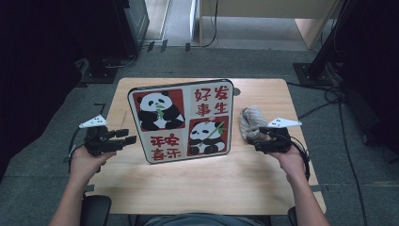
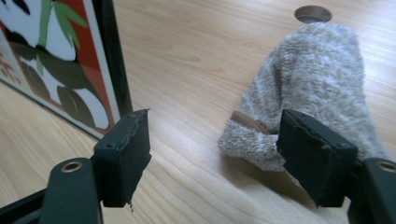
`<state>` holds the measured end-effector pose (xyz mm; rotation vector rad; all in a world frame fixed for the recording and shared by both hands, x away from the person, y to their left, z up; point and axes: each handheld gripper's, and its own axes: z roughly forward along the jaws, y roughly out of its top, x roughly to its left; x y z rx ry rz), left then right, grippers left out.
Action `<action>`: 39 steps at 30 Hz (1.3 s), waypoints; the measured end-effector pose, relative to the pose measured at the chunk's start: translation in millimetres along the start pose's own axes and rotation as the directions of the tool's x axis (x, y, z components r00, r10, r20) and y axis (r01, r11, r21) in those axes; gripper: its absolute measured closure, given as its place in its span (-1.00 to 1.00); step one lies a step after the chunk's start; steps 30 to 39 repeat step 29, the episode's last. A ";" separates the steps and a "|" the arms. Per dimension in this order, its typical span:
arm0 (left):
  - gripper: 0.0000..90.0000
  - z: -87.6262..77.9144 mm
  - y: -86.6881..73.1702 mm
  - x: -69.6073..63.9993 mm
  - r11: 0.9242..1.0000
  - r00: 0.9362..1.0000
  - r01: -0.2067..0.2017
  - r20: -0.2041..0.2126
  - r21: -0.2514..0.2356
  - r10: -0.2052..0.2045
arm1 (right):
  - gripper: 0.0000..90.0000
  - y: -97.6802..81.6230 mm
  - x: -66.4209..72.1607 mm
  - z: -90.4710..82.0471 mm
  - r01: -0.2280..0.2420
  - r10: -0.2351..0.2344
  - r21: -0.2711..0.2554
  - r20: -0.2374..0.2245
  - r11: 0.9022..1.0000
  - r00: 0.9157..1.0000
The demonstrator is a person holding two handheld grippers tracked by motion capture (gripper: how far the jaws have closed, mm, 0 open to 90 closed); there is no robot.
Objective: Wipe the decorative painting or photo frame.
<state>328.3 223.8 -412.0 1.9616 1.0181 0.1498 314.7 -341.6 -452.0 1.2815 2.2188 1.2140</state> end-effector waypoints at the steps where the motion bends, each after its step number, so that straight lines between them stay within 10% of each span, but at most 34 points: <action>1: -0.08 0.7 -0.7 1.0 1.000 1.000 0.001 -0.006 0.000 -0.001 | -0.46 -0.6 0.3 0.9 -0.002 0.002 0.007 -0.010 1.000 1.000; 39: -0.28 23.4 -11.6 27.0 0.996 0.997 0.042 -0.069 0.074 -0.037 | -0.51 -20.5 -10.2 21.4 0.018 -0.013 0.111 -0.046 0.994 0.999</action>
